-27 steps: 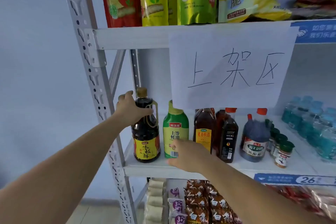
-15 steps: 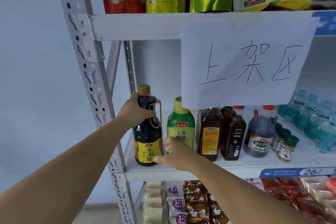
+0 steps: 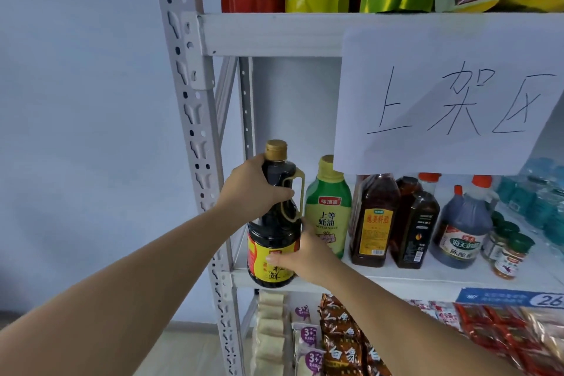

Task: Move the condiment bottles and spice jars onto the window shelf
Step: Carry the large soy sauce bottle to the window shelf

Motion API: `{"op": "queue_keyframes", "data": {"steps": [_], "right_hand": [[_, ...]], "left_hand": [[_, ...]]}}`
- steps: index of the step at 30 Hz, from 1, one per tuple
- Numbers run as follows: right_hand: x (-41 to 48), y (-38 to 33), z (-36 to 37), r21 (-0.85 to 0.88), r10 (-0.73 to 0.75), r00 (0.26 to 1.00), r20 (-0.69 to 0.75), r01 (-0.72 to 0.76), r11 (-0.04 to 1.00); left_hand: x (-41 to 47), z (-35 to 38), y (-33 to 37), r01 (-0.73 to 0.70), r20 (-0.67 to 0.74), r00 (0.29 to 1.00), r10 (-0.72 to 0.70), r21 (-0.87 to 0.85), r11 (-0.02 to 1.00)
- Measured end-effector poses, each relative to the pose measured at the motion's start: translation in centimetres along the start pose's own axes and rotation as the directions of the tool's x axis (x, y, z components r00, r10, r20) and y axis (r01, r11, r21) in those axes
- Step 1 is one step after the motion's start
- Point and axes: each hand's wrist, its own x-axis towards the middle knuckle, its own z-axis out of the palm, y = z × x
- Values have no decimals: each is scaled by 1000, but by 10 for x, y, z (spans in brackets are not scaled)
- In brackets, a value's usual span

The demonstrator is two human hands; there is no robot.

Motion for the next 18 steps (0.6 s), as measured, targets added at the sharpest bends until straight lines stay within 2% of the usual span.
{"op": "queue_keyframes", "data": {"steps": [4,9,18], "right_hand": [[-16,9,8,122,-91,994,-64,99,988],[-42,23,16,269,-187,980,-62,197,943],[-88,3,41,308,-353,933,73,316,897]], "left_hand": [[-27,-3,18,9,-41,999,-8,7,1000],[-60,-22,42,49,-104,993,-51,-24,999],[-137,-67,55,207,-254,945,-204,-13,978]]}}
